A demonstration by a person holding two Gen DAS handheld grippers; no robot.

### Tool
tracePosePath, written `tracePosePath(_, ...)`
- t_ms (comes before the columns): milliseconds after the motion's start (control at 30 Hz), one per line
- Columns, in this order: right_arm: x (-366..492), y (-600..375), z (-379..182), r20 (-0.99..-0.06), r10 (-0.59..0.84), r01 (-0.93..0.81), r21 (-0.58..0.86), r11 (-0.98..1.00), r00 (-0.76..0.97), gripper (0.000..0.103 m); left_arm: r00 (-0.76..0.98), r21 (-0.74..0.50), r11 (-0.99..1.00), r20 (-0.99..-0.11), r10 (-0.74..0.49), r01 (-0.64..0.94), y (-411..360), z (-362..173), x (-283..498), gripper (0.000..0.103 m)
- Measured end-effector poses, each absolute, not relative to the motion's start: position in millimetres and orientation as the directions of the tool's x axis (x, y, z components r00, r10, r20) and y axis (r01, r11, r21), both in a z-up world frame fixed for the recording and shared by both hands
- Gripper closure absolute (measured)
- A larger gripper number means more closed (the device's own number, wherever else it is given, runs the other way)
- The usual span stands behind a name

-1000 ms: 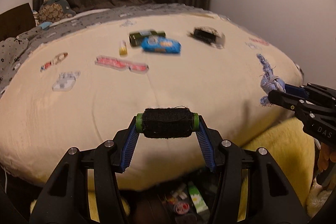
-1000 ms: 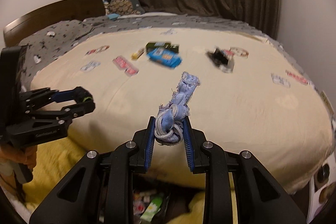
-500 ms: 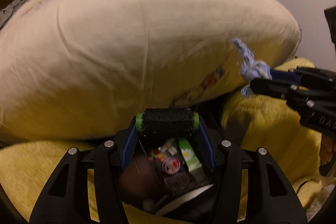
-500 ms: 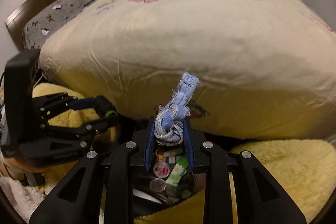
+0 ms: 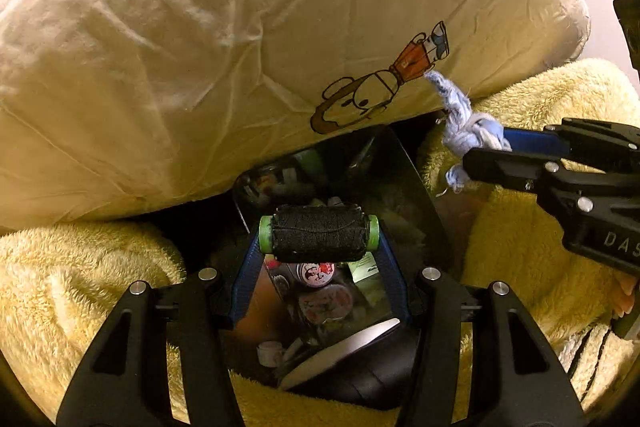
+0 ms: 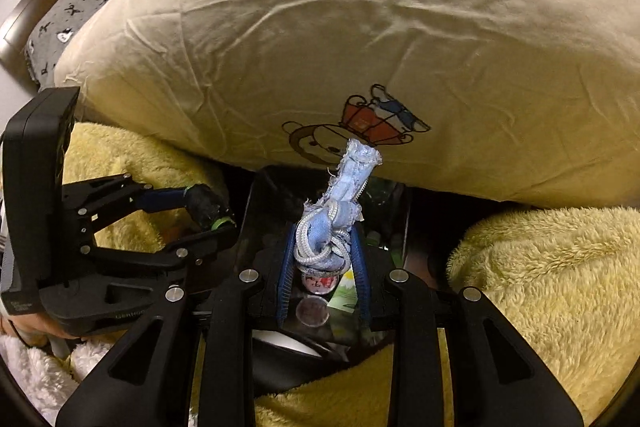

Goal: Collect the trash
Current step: 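Lower the spool and sock into the bin and open both tools, then grasp the blue wipes packet with left tool while right tool grasps the black comb case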

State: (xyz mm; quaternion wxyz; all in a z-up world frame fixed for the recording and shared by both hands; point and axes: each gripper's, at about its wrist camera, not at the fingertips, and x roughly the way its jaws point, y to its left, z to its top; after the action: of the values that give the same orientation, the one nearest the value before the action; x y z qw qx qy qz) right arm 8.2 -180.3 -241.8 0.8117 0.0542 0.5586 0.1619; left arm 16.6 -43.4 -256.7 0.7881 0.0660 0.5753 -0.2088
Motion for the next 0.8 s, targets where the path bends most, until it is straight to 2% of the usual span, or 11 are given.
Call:
tracePosePath(67,9.3,-181.6,-242.4,-0.891,0.315,-0.192,0.264,0.945,0.326,0.073,0.247,-0.136,0.906,-0.936,-0.25,0.402,-42.2,-257.9,17.1,0.044)
tracePosePath(167,12.4,-181.2,-242.3,-0.893,0.306,-0.182,0.258,0.949,0.33,0.056,0.248,-0.135,0.908,-0.937,-0.247,0.396,-40.4,-258.5,15.0,0.04)
tracePosePath(300,14.6,-185.7,-236.4,-0.887,0.295,-0.173,0.247,0.953,0.355,0.051,0.266,-0.123,0.913,-0.934,-0.239,0.389,-36.7,-253.5,15.9,0.036)
tracePosePath(433,17.0,-195.1,-223.4,-0.873,0.284,-0.161,0.238,0.958,0.396,0.035,0.306,-0.1,0.919,-0.925,-0.227,0.38,-32.0,-242.3,17.4,0.027)
tracePosePath(567,16.9,-202.3,-208.5,-0.855,0.28,-0.159,0.234,0.959,0.437,0.02,0.343,-0.084,0.925,-0.913,-0.221,0.371,-25.2,-226.8,18.9,0.023)
tracePosePath(800,32.8,-219.4,-160.0,-0.794,0.229,-0.153,0.173,0.973,0.562,0.017,0.448,-0.075,0.938,-0.864,-0.231,0.339,-5.2,-183.4,43.7,0.02)
